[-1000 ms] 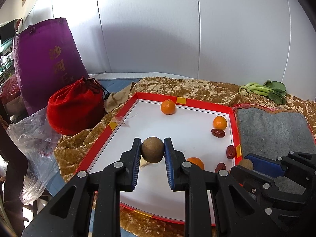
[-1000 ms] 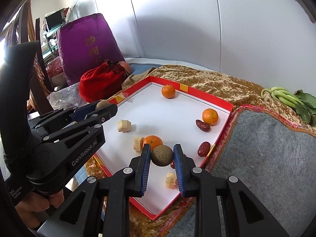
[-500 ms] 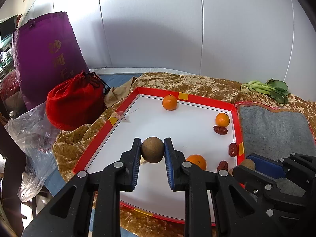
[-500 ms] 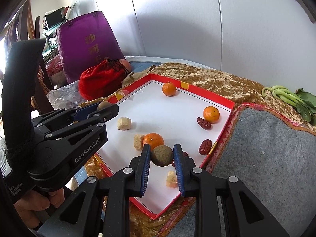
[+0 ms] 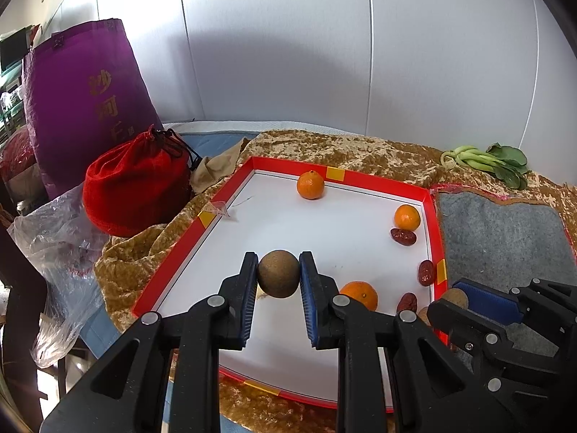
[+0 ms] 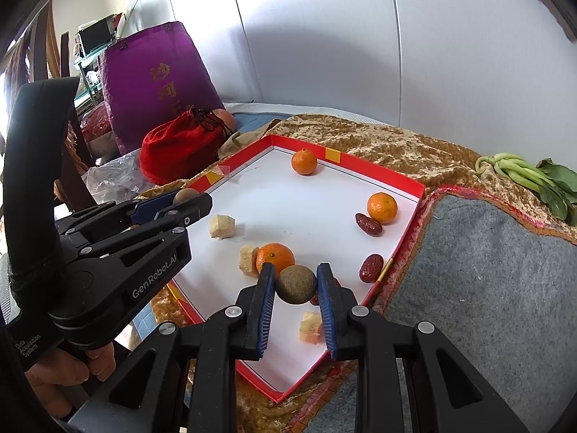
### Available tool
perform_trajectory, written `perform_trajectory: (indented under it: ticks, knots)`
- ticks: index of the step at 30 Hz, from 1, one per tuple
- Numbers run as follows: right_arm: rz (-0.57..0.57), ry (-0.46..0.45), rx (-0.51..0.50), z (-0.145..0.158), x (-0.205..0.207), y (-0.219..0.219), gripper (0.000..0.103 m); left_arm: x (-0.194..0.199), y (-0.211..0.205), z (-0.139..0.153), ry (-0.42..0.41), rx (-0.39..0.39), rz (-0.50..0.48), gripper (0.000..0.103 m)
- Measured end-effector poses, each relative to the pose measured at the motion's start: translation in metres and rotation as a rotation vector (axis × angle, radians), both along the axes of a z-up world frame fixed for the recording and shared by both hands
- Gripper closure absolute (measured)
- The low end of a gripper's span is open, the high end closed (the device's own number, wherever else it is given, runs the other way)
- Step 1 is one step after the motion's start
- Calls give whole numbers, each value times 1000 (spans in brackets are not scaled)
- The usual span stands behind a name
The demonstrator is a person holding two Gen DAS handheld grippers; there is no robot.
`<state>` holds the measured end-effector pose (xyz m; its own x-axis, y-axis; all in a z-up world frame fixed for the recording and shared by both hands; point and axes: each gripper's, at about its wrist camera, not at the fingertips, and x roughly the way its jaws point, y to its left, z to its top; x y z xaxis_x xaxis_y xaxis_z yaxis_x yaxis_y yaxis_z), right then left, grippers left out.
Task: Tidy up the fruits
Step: 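Carry both brown nuts onto the tray and open both tools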
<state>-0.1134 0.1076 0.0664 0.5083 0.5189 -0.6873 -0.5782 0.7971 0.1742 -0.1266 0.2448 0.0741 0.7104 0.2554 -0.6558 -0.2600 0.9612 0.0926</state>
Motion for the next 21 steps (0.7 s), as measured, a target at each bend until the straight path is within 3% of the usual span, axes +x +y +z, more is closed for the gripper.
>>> perform_trajectory:
  ticks: [16, 21]
  knots:
    - [-12, 1, -15, -2, -1, 3, 79, 0, 1, 0, 1, -1, 0, 82]
    - [-30, 34, -35, -11, 4, 3, 79, 2, 1, -9, 39, -9, 10, 82]
